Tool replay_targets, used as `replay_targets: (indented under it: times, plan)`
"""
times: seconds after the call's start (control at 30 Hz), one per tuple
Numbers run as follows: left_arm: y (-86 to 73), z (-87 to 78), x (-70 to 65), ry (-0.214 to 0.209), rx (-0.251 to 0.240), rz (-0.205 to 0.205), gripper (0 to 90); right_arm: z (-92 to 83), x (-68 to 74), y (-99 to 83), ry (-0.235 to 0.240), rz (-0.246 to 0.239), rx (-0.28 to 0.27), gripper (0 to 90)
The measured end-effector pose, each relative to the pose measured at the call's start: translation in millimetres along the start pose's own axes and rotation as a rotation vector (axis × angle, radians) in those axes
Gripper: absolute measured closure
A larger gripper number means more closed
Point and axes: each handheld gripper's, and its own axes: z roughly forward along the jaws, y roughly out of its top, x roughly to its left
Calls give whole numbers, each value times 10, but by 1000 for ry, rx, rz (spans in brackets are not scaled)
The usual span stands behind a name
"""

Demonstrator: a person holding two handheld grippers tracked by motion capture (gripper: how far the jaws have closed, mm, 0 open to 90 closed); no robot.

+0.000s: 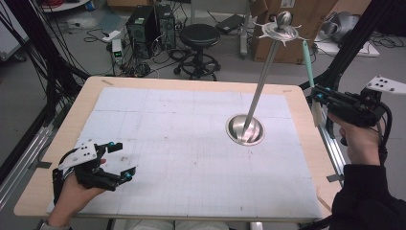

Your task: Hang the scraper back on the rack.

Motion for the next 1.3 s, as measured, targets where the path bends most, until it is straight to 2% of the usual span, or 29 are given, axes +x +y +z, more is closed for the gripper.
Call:
replay_targets:
  times: [0.17,0.33,0.67,1.3]
  plan:
    - [-7,-29,-1,5,0,1,17,-34,-24,60,-8,2,-21,807]
    - [-13,-37,-4,9,2,1,17,-59,-94,55,-29,22,-14,807]
    - [-27,-46,15,19,11,3,17,-28,-114,19,-10,33,-20,807]
    - [-39,-69,37,30,6,-6,17,111,-88,-29,7,31,14,807]
